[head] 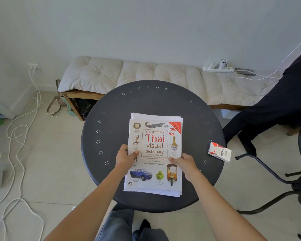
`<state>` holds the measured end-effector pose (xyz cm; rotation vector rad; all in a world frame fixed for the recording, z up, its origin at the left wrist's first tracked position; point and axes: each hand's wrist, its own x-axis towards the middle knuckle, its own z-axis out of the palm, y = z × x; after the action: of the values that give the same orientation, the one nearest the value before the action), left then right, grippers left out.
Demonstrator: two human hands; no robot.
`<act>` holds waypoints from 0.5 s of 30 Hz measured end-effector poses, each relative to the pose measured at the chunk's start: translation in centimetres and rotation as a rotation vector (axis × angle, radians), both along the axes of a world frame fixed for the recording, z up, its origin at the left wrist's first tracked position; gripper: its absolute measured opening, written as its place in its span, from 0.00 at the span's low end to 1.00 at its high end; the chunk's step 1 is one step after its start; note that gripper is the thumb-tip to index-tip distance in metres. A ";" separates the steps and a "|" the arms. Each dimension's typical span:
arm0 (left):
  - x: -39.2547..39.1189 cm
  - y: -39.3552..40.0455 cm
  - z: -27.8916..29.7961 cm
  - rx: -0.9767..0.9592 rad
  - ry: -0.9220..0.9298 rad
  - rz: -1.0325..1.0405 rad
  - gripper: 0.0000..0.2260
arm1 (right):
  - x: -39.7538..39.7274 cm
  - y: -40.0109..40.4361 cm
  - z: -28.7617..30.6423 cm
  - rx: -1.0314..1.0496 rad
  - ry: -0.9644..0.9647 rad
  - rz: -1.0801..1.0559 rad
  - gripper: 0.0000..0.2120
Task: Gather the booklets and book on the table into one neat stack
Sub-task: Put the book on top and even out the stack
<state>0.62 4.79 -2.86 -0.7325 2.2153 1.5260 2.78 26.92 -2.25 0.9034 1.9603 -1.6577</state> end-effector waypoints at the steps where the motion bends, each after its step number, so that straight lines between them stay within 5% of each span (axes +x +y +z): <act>1: -0.4 -0.2 0.5 0.014 0.031 -0.001 0.10 | -0.5 0.0 0.5 0.053 0.061 0.035 0.11; 15: -4.8 -2.4 6.8 0.004 0.281 -0.002 0.15 | -4.4 -3.6 5.7 0.368 0.461 0.094 0.20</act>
<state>-4.23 2.40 3.90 -0.5418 2.4077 1.7234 -1.63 23.33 3.46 0.5624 2.6369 -1.5812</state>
